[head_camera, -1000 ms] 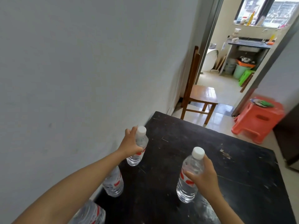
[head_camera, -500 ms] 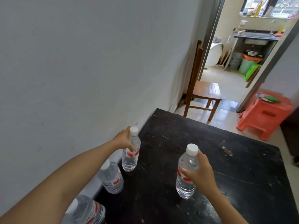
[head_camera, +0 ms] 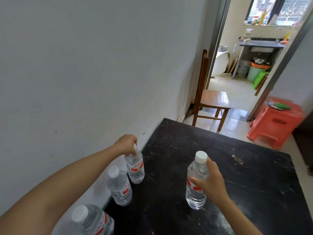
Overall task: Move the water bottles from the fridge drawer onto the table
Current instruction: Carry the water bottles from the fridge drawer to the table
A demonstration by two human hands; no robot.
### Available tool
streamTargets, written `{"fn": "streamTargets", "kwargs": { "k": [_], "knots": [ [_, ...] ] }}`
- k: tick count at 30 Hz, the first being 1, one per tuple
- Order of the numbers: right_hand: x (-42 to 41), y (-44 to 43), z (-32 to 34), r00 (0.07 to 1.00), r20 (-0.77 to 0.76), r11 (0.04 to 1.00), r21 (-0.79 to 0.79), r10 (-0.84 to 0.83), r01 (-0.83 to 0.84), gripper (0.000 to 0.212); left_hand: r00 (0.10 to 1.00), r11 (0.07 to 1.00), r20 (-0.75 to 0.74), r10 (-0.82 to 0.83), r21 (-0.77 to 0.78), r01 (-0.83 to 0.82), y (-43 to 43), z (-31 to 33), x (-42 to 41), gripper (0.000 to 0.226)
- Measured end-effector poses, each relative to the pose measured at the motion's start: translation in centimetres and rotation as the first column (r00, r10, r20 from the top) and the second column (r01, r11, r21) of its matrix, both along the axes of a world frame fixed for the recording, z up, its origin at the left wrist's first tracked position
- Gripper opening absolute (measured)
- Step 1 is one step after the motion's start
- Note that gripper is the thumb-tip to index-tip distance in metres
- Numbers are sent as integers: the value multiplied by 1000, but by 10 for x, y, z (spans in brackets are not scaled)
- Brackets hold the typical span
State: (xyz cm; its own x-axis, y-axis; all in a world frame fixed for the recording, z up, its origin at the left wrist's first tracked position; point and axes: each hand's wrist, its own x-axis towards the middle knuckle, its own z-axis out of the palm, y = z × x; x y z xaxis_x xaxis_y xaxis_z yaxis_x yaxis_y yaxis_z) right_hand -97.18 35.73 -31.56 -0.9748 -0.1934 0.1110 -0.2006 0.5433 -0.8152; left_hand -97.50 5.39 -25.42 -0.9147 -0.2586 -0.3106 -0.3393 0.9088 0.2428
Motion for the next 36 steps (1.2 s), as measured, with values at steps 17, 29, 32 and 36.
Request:
{"fn": "streamTargets", "kwargs": {
  "k": [17, 29, 32, 36],
  "knots": [
    [-37, -56, 12, 977, 66, 971, 119, 202, -209, 73, 996, 995, 32, -87, -40, 88, -18, 6, -3, 32],
    [-105, -184, -1, 966, 80, 968, 26, 248, -250, 67, 991, 988, -15, -131, -87, 130, -29, -11, -12, 33],
    [-106, -199, -19, 965, 119, 968, 62, 234, -242, 66, 990, 985, -13, -141, -97, 139, -27, -14, -13, 32],
    [-114, -220, -24, 959, 113, 955, 119, 258, -271, 70, 990, 987, -32, -136, -86, 133, -23, -13, -15, 31]
  ]
}}
